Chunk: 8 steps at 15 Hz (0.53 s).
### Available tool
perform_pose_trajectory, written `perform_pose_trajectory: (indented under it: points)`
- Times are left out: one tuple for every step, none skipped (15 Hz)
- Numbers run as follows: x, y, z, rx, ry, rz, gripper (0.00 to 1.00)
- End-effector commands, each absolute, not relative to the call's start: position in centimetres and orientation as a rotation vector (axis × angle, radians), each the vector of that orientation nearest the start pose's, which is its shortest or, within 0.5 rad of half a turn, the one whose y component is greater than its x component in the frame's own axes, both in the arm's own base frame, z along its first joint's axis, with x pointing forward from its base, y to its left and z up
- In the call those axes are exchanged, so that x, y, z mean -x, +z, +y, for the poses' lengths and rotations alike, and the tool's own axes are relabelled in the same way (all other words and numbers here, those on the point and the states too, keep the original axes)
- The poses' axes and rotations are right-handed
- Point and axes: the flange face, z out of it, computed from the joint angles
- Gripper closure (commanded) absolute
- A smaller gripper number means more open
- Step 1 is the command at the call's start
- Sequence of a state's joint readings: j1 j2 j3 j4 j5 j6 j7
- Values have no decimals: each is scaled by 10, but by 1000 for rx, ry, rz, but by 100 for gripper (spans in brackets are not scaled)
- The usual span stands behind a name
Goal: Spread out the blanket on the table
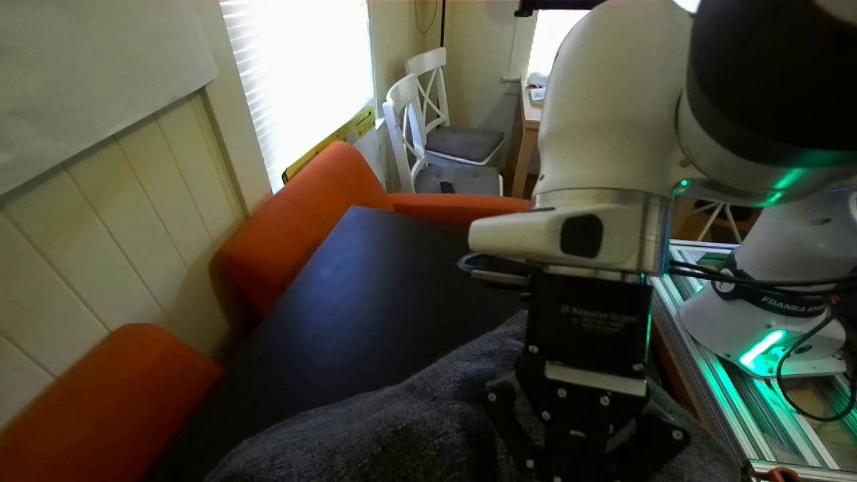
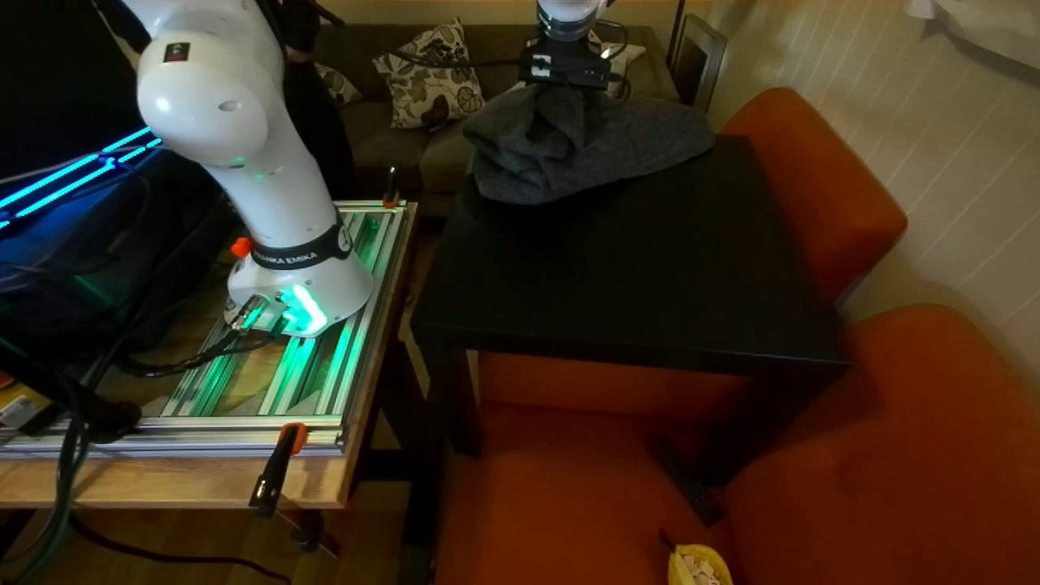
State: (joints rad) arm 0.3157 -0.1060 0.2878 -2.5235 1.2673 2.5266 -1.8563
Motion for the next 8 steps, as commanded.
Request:
perform_pose_trajectory:
  points:
    - [-408, 358, 206, 2015, -698, -1541, 99]
    - [-417, 371, 186, 2074, -732, -1493, 99]
    - [-427, 383, 165, 2132, -764, -1436, 99]
    - [-434, 394, 141, 2195, -796, -1378, 99]
    - [-439, 404, 119, 2250, -828, -1318, 99]
    - [-442, 412, 97, 2304, -851, -1254, 99]
    - [-444, 418, 76, 2347, -880, -1179, 99]
    - [-446, 421, 58, 2390, -908, -1106, 99]
